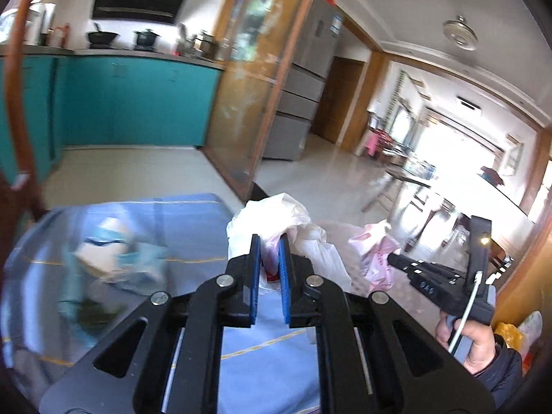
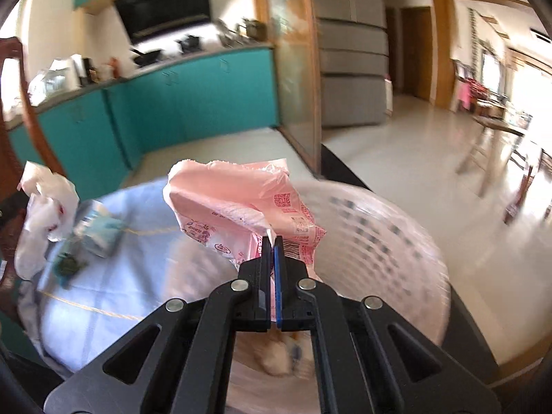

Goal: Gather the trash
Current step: 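Carry both bags over the white basket and open both grippers to drop them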

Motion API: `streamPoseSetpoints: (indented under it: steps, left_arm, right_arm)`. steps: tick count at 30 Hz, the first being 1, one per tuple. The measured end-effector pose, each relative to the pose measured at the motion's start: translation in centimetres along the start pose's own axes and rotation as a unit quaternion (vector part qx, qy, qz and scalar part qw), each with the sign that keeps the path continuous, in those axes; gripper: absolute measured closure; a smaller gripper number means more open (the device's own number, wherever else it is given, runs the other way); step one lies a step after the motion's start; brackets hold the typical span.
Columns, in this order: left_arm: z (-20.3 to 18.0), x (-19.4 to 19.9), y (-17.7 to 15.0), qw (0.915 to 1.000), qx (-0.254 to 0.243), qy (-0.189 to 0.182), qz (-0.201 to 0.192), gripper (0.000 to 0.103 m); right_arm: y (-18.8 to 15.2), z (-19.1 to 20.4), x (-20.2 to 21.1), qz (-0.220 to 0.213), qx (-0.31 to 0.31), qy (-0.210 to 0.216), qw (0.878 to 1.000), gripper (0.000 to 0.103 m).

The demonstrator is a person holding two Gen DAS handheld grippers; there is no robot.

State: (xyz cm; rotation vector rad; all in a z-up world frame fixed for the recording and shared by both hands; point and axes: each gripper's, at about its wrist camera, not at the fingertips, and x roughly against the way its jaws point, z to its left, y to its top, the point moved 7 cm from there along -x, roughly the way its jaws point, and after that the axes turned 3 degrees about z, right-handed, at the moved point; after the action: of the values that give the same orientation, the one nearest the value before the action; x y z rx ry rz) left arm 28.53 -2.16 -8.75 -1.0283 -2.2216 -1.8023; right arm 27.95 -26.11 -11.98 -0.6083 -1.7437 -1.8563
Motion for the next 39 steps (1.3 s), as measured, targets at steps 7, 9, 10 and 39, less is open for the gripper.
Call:
streamPoseSetpoints:
  steps: [7,9,10,39]
  left_arm:
    - [-5.5,-4.8,-0.3,0.9977,-0.013,-0.062,0.024,0.092]
    - [-6.8,-5.7,-0.3,0.9965,-0.022,-0.076,0.025,0.092]
    - [-7.1,-6.0,-0.3,0.9963,-0.023,-0.079,0.027,0.092]
    - [6.0,-0.6,4.5,0.9915,0.011,0.128,0.019,0.021]
  right_arm:
    - [-1.9,-3.1,-0.5,0.03,-0.012,-0.02,0.999,0.078]
    - [-1.2,-3.4,0.2,0.008,-0.006,-0.031,0.999,0.038]
    - [-0.8,-3.6,1.2,-0.018,-0.005,-0.044,0.999,0.038]
    - [1.6,7.4,3.4,-0.114,0.032,0.083,0.989,0.025]
